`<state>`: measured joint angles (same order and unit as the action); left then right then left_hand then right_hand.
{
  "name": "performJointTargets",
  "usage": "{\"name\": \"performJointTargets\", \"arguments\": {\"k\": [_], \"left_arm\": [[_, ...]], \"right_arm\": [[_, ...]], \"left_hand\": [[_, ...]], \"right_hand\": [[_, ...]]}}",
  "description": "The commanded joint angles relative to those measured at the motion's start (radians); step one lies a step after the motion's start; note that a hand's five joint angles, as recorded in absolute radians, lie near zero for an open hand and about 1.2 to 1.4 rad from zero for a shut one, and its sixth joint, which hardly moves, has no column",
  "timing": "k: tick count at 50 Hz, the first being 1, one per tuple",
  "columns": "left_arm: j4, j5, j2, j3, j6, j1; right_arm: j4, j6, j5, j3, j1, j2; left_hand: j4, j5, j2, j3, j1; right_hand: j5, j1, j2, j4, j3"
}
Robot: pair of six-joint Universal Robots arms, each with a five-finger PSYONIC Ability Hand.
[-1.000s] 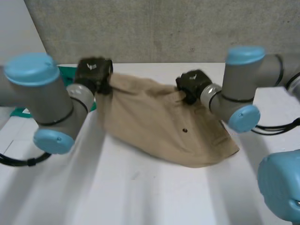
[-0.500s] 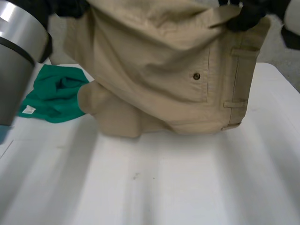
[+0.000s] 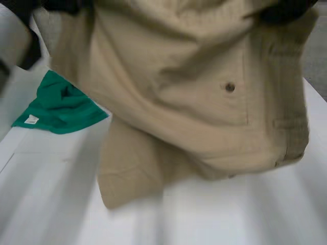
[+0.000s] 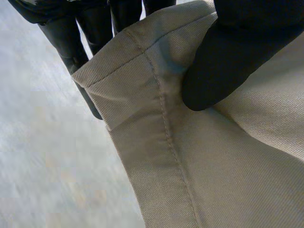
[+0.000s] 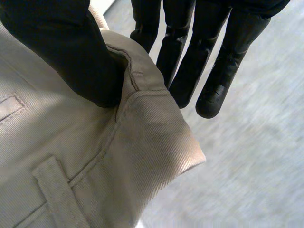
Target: Fold the laundry.
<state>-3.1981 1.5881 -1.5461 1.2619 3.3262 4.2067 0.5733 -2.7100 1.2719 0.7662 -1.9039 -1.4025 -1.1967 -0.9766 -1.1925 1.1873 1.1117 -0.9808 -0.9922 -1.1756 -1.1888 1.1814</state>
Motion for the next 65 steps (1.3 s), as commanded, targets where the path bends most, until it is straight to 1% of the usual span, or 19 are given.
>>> {"name": "performJointTargets", "arguments": {"k": [1, 2, 3, 6, 7, 9, 12, 16, 19, 24, 31, 35, 38, 41, 46, 50, 57, 60, 65], "left_arm": [[-0.022, 0.0, -0.293, -0.11, 0.012, 0.015], [-0.038, 0.001, -0.358, -0.166, 0.018, 0.021], [-0.049, 0.003, -0.385, -0.196, 0.021, 0.027], [-0.095, 0.006, -0.474, -0.319, 0.041, 0.048], [-0.109, 0.009, -0.489, -0.35, 0.047, 0.053], [-0.152, 0.009, -0.526, -0.447, 0.058, 0.056], [-0.224, 0.013, -0.554, -0.539, 0.059, 0.056], [-0.304, 0.016, -0.552, -0.561, 0.055, 0.047], [-0.335, 0.029, -0.549, -0.541, 0.052, 0.039], [-0.335, 0.032, -0.502, -0.42, 0.053, 0.035], [-0.336, 0.03, -0.47, -0.086, 0.062, 0.033], [-0.333, 0.032, -0.494, 0.062, 0.065, 0.03], [-0.321, 0.035, -0.548, 0.149, 0.093, 0.019], [-0.295, 0.038, -0.611, 0.195, 0.162, 0.006], [-0.238, 0.082, -0.625, 0.247, 0.254, -0.037], [-0.203, 0.135, -0.55, 0.323, 0.274, -0.042], [-0.155, 0.148, -0.379, 0.46, 0.283, -0.048], [-0.123, 0.147, -0.322, 0.505, 0.283, -0.054], [-0.014, 0.147, -0.253, 0.583, 0.283, -0.105]], "right_arm": [[-0.058, 0.035, 0.023, -0.039, -0.011, 0.261], [-0.081, 0.032, 0.033, -0.06, -0.012, 0.29], [-0.139, 0.026, 0.058, -0.106, -0.012, 0.35], [-0.24, 0.021, 0.116, -0.182, -0.014, 0.424], [-0.319, 0.013, 0.162, -0.23, -0.017, 0.46], [-0.389, -0.001, 0.194, -0.261, -0.02, 0.481], [-0.583, -0.048, 0.248, -0.288, -0.024, 0.494], [-0.684, -0.089, 0.264, -0.279, -0.027, 0.478], [-0.676, -0.097, 0.262, -0.266, -0.027, 0.458], [-0.626, -0.093, 0.238, -0.138, -0.023, 0.41], [-0.509, -0.07, 0.124, 0.14, -0.017, 0.384], [-0.501, -0.016, 0.101, 0.295, -0.02, 0.41], [-0.5, 0.058, 0.106, 0.372, -0.018, 0.471], [-0.494, 0.126, 0.113, 0.419, -0.017, 0.507], [-0.471, 0.173, 0.112, 0.496, -0.012, 0.494], [-0.403, 0.185, 0.11, 0.553, -0.012, 0.435], [-0.265, 0.214, 0.096, 0.669, -0.014, 0.304], [-0.231, 0.266, 0.099, 0.729, -0.014, 0.251], [-0.175, 0.38, 0.109, 0.84, -0.012, 0.149]], "left_hand": [[-0.185, -0.231, -0.189, 0.195, 0.27], [-0.191, -0.237, -0.195, 0.201, 0.276], [-0.194, -0.24, -0.198, 0.203, 0.279], [-0.2, -0.245, -0.204, 0.209, 0.285], [-0.2, -0.245, -0.204, 0.209, 0.285], [-0.2, -0.245, -0.204, 0.209, 0.285], [-0.2, -0.245, -0.204, 0.209, 0.285], [-0.2, -0.245, -0.204, 0.209, 0.285], [-0.2, -0.245, -0.204, 0.209, 0.285], [-0.2, -0.245, -0.204, 0.209, 0.285], [-0.2, -0.245, -0.204, 0.209, 0.285], [-0.179, -0.225, -0.184, 0.189, 0.264], [-0.153, -0.199, -0.157, 0.162, 0.238], [-0.144, -0.19, -0.148, 0.154, 0.229], [-0.144, -0.19, -0.148, 0.154, 0.229], [-0.141, -0.187, -0.145, 0.151, 0.226], [-0.118, -0.163, -0.122, 0.127, 0.203], [-0.094, -0.14, -0.099, 0.104, 0.179], [-0.065, -0.11, -0.069, 0.074, 0.15]], "right_hand": [[-0.241, -0.404, -0.221, -0.207, 0.215], [-0.241, -0.404, -0.221, -0.207, 0.215], [-0.241, -0.404, -0.221, -0.207, 0.215], [-0.241, -0.404, -0.221, -0.207, 0.215], [-0.241, -0.404, -0.221, -0.207, 0.215], [-0.241, -0.404, -0.221, -0.207, 0.215], [-0.241, -0.404, -0.221, -0.207, 0.215], [-0.241, -0.404, -0.221, -0.207, 0.215], [-0.241, -0.404, -0.221, -0.207, 0.215], [-0.241, -0.404, -0.221, -0.207, 0.215], [-0.241, -0.404, -0.221, -0.207, 0.215], [-0.241, -0.404, -0.221, -0.207, 0.215], [-0.241, -0.404, -0.221, -0.207, 0.215], [-0.241, -0.404, -0.221, -0.207, 0.215], [-0.241, -0.404, -0.221, -0.207, 0.215], [-0.241, -0.404, -0.221, -0.207, 0.215], [-0.241, -0.404, -0.221, -0.207, 0.215], [-0.241, -0.404, -0.221, -0.207, 0.215], [-0.241, -0.404, -0.221, -0.207, 0.215]]}}
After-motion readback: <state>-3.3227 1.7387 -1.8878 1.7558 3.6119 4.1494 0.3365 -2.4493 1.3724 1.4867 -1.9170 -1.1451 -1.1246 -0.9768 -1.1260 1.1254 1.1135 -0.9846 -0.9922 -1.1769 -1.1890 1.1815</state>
